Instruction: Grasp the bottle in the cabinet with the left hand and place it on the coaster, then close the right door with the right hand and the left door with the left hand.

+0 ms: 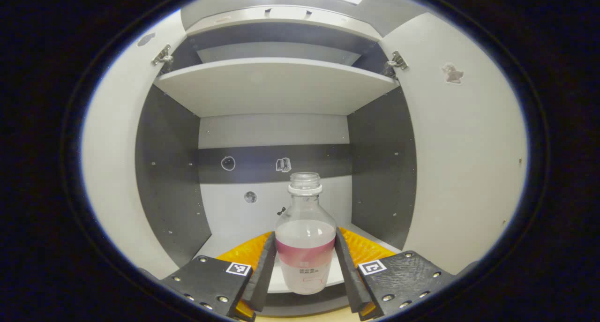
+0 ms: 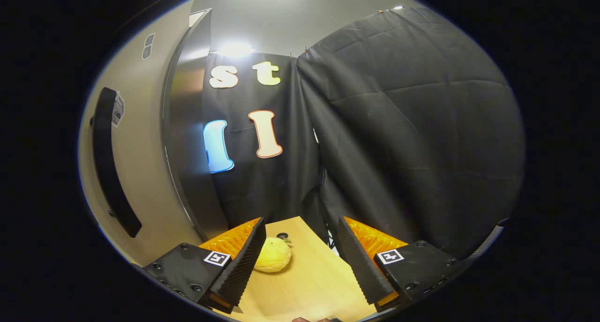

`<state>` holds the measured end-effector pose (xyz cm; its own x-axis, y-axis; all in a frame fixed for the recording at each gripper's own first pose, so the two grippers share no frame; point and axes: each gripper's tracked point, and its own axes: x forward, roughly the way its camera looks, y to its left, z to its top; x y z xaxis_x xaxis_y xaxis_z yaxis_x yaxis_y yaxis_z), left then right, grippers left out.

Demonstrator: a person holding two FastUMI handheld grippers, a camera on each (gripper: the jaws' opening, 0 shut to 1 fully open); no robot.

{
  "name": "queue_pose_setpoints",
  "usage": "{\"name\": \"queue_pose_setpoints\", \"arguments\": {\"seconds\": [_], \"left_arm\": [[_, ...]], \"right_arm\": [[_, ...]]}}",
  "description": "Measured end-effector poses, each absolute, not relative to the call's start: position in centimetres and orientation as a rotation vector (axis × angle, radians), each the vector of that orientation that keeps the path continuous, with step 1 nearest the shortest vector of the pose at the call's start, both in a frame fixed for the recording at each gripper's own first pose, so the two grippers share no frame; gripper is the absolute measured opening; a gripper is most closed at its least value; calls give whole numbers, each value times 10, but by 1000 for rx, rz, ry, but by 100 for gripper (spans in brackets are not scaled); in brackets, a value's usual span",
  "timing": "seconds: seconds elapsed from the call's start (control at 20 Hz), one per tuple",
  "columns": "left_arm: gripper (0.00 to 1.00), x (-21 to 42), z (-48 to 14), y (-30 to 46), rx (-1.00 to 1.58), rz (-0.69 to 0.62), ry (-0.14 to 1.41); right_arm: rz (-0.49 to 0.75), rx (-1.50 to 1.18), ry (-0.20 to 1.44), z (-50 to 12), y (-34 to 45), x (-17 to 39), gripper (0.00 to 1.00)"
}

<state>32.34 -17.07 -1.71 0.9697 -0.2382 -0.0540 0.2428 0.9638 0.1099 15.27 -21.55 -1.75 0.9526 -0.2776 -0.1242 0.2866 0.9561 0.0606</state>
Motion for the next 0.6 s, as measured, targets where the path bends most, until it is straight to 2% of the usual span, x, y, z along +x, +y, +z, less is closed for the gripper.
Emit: {"name": "queue_pose_setpoints", "arguments": {"seconds": [0.2,0.6], "left_arm": [[67,263,-18,-155,133,-261,25],[67,163,-81,-135,70,-323,63]], "right_arm": [[-287,80,103,-10,-205,134,98],[-318,59,113,-11,-187,80,98]]}}
